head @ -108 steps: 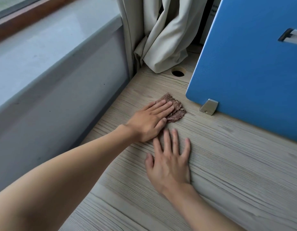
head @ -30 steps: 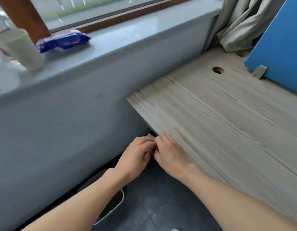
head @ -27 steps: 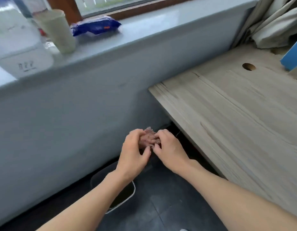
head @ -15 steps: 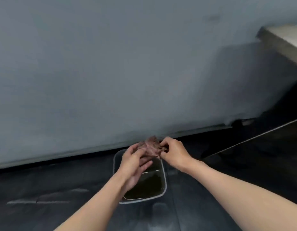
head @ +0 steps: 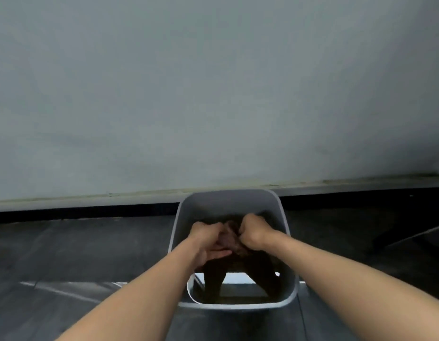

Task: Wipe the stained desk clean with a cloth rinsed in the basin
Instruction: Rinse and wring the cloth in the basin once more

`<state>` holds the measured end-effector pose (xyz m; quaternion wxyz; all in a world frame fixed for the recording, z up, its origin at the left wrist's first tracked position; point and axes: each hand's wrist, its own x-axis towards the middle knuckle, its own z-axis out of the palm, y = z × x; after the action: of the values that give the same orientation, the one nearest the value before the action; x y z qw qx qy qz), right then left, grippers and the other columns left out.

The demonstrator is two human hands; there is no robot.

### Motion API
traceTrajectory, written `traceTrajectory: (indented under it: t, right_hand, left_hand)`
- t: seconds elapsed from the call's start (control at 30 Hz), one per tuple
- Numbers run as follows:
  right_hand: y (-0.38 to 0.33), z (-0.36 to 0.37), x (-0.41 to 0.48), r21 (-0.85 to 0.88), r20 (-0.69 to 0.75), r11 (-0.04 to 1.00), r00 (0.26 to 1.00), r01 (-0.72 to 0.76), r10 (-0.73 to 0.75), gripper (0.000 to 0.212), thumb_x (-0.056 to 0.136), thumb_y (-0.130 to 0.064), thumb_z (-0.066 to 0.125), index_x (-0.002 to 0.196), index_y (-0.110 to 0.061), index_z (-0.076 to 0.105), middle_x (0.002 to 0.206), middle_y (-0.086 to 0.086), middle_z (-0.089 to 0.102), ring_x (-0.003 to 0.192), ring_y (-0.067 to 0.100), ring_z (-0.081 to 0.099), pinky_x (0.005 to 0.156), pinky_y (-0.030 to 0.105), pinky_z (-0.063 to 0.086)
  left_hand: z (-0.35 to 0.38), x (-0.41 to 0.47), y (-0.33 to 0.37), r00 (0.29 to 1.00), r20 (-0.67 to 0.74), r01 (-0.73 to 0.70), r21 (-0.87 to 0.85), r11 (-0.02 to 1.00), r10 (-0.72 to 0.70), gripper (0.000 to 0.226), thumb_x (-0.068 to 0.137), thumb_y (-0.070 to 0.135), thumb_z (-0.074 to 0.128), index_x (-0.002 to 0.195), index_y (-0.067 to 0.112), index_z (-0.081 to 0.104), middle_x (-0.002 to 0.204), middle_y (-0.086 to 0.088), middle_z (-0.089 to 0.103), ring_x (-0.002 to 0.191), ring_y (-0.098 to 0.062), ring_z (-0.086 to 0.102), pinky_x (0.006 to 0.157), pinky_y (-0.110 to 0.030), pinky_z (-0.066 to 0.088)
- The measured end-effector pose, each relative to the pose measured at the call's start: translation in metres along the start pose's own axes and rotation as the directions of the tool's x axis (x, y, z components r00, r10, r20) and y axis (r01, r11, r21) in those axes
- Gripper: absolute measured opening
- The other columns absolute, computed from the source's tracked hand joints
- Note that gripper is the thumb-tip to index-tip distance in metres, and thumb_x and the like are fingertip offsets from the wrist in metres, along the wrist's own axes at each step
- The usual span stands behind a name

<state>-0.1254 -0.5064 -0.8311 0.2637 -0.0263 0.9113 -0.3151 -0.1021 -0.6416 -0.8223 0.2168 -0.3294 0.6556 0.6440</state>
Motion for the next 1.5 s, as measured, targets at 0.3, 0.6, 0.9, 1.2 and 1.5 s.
traceTrajectory:
  t: [0.3,0.6,0.9,1.2,1.5]
  right_hand:
    - [0.013,0.029,0.002,-0.571,0.069,0.796,0.978,0.199,-0.196,0.032,0.094,-0.002,0.055,0.125,0.000,0.063,0.126,0.022,0.064,0.117,0.038,0.063,0.098,0.040,0.051]
    - [0.013,0.021,-0.011,-0.593,-0.110,0.793,0.962,0.138,-0.250,0.037,0.093,-0.003,0.058,0.128,-0.008,0.053,0.127,0.015,0.060,0.117,0.034,0.061,0.091,0.042,0.052]
    - [0.012,0.002,-0.013,-0.440,0.152,0.892,0.988,0.102,-0.038,0.035,0.091,-0.012,0.061,0.126,-0.007,0.058,0.125,0.015,0.063,0.112,0.030,0.062,0.093,0.037,0.052]
    - [0.021,0.016,-0.013,-0.464,0.086,0.879,0.993,0.109,-0.077,0.027,0.096,-0.002,0.054,0.122,-0.005,0.061,0.123,0.017,0.063,0.111,0.031,0.063,0.091,0.035,0.051]
    - [0.011,0.015,-0.012,-0.348,-0.221,0.929,0.952,0.125,-0.211,0.019,0.095,-0.002,0.049,0.098,-0.003,0.068,0.106,0.021,0.068,0.100,0.038,0.066,0.076,0.035,0.050]
  left_hand:
    - [0.006,0.041,-0.050,0.987,-0.160,0.047,0.178,0.983,-0.018,0.016,0.097,0.002,0.052,0.107,0.006,0.064,0.092,-0.012,0.070,0.058,-0.019,0.066,0.036,-0.029,0.050]
    - [0.024,0.043,-0.050,0.935,-0.014,-0.313,0.436,0.844,0.354,0.025,0.088,0.019,0.060,0.065,0.011,0.067,0.068,-0.006,0.068,0.066,-0.020,0.063,0.062,-0.027,0.048]
    - [0.025,0.035,-0.048,0.949,0.242,-0.311,0.831,0.461,0.202,0.037,0.081,0.022,0.071,0.115,0.010,0.063,0.104,-0.005,0.068,0.095,-0.021,0.065,0.084,-0.035,0.055]
    - [0.022,0.042,-0.048,0.908,0.024,-0.320,0.685,0.655,0.418,0.006,0.091,0.011,0.061,0.087,0.011,0.065,0.098,-0.014,0.070,0.096,-0.030,0.066,0.079,-0.034,0.051]
    - [0.016,0.047,-0.044,0.908,-0.282,-0.216,0.315,0.924,0.309,0.015,0.084,0.011,0.063,0.097,0.007,0.069,0.098,-0.014,0.070,0.094,-0.032,0.066,0.082,-0.036,0.057]
